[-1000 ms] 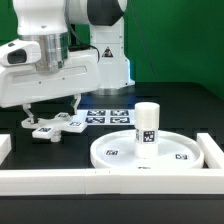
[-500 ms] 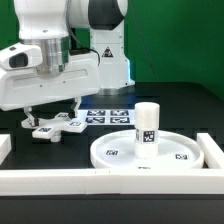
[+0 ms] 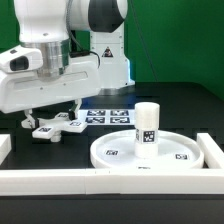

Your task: Assemble round table

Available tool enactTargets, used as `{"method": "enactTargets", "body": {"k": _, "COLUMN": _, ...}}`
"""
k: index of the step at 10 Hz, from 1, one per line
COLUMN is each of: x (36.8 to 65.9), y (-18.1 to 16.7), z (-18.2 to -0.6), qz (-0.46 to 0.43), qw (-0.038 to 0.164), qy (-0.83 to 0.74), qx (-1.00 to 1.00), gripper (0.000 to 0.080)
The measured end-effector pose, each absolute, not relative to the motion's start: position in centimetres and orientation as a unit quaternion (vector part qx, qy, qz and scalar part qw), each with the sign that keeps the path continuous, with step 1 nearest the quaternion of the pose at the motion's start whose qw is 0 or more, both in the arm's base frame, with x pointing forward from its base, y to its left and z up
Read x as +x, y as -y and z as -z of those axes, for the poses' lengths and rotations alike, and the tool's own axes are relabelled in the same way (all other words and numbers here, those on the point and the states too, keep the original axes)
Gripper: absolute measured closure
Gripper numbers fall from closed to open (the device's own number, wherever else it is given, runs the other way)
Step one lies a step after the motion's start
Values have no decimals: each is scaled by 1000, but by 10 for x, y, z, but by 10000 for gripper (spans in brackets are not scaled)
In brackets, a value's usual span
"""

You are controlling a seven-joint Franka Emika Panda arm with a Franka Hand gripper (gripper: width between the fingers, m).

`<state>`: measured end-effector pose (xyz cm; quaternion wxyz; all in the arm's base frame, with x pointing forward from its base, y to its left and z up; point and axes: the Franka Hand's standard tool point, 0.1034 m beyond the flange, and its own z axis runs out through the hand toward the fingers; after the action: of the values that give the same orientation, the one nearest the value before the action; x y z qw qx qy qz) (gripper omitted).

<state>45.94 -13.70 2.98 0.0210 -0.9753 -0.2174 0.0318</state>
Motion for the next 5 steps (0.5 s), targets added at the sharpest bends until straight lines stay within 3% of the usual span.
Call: {"method": "enactTargets", "body": {"k": 5, "x": 458, "y": 137, "z": -28, "qz": -33, "qw": 22, "qy": 218, "qx": -975, "gripper": 150}}
